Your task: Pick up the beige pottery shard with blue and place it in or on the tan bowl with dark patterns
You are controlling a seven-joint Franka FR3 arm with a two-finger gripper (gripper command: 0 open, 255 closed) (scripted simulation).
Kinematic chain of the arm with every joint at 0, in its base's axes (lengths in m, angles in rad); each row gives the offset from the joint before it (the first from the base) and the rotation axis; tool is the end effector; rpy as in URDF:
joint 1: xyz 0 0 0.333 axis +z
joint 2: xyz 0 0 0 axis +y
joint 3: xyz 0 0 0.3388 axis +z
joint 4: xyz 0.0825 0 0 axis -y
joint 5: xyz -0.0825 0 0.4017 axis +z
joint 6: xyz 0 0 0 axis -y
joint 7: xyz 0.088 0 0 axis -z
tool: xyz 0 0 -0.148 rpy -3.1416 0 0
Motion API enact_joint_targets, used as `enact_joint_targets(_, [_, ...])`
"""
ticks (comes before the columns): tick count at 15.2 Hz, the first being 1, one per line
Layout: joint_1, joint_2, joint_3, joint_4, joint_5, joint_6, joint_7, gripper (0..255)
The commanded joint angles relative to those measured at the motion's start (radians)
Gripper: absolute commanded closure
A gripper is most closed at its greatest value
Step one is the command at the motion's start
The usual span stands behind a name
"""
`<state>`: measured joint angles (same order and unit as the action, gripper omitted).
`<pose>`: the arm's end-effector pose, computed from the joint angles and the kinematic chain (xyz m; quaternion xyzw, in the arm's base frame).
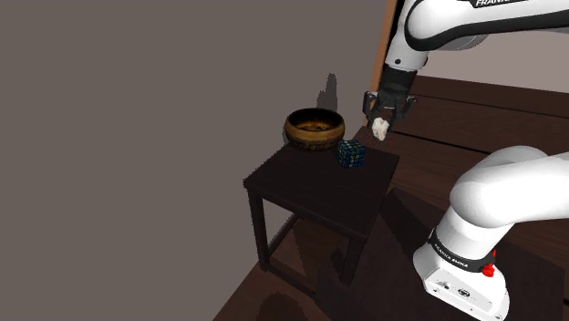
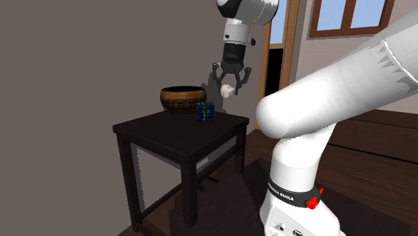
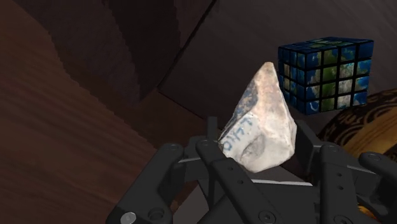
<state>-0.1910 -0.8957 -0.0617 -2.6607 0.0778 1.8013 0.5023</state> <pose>0.2837 -0.0631 0.4683 -0.9287 0.3651 -0.0089 0.0638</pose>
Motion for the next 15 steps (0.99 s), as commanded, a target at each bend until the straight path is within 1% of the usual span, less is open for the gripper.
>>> enact_joint_targets(1, [0.001, -0.001, 0.001, 0.027, 0.000, -0.028, 0.004, 255])
enact_joint_targets(15, [0.005, 0.030, 0.003, 0.224, 0.001, -0.193, 0.021, 255])
